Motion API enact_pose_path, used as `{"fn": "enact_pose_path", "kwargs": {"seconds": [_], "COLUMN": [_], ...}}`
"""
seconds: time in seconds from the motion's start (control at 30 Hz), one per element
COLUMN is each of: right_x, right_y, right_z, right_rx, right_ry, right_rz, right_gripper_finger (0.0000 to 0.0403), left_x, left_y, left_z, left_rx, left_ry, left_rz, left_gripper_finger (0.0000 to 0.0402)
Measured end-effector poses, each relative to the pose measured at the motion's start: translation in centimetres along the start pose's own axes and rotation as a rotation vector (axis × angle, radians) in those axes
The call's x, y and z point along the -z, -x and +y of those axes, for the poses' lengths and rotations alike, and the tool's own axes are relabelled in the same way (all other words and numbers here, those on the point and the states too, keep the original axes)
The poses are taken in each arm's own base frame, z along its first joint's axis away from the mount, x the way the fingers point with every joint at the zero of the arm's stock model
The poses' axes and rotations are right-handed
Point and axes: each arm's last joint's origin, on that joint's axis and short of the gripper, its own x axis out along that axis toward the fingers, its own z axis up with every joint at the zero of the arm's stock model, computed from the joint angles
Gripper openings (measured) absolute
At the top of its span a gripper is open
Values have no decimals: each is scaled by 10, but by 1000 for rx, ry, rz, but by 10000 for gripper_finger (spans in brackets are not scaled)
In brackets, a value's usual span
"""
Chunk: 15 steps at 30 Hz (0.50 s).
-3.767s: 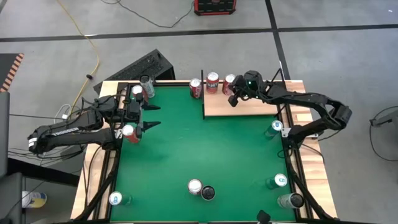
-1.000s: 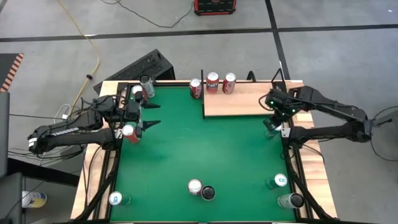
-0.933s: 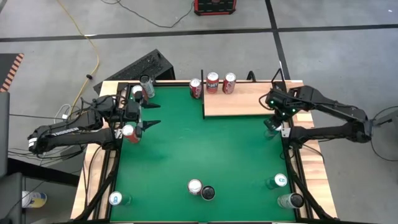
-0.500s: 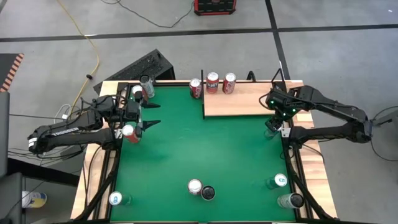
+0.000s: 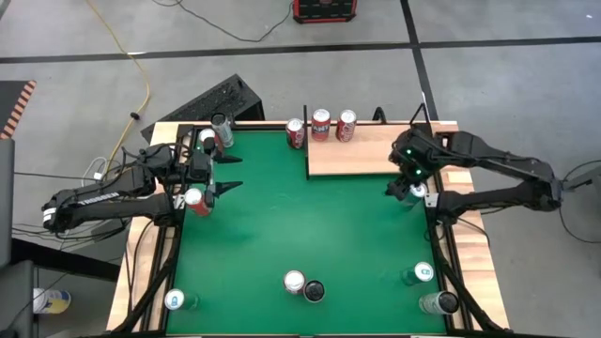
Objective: Place canned beverage on shelf
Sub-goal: Put the bottom right blue soda can on the shelf
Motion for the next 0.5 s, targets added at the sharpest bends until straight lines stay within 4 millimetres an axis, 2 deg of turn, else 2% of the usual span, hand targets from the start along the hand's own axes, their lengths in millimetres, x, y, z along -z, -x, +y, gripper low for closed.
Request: {"fn": "enact_pose_path", "kwargs": {"seconds": [0.23,0.37,0.5], "right_x": [3,14,35], "right_y": [9,12,10], "right_z": [45,71,90], "right_rx": [-113,-108,-70], "right_ry": [45,107,111], "right_rz": [3,18,108], "right_gripper_finger": [275,275,275], "left_x": [1,1,2], "left_y": [0,0,0], "left_z": [0,0,0], "left_rx": [-5,-4,-3], "left_ry": [-1,5,11], "left_rz": [7,10,26], "left_gripper_finger": [297,297,297]}}
